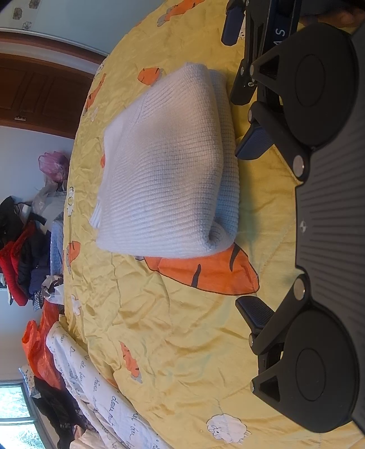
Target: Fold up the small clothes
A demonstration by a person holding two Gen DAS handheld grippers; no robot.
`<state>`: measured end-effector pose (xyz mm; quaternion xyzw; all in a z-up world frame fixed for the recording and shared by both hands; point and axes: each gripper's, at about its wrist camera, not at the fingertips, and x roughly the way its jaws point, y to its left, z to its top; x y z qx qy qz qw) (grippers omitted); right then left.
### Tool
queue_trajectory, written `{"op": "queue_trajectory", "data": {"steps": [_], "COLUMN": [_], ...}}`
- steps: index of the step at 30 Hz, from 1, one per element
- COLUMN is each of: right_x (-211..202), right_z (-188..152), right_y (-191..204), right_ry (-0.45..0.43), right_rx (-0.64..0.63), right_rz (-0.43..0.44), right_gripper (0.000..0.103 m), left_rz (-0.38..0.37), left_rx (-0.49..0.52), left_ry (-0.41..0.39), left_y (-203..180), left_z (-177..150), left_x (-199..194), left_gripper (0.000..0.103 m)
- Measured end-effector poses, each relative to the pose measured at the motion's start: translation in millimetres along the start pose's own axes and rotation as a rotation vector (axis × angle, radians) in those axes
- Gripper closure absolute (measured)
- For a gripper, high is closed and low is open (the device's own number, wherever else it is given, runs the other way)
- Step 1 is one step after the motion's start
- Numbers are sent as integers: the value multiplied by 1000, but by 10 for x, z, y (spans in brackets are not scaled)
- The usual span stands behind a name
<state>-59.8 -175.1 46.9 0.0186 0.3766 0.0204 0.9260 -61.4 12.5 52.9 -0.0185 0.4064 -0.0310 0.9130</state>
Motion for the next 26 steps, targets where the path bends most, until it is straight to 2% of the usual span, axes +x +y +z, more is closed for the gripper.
{"op": "queue_trajectory", "data": {"steps": [13, 21, 26], "right_x": [11, 26, 38], "right_z": [4, -13, 0], "right_y": [-7, -1, -45], "right_ry": [7, 14, 17], "right_rx": [3, 7, 45], "right_rz": [2, 20, 52], "right_gripper": [1, 1, 0], "left_rz": [1, 52, 24], "left_rx": [5, 9, 10], "left_ry": [4, -91, -49], "left_y": [-6, -15, 75], "left_z": [-1, -38, -3], "left_x": [19, -95, -50], "left_gripper": [0, 0, 0]}}
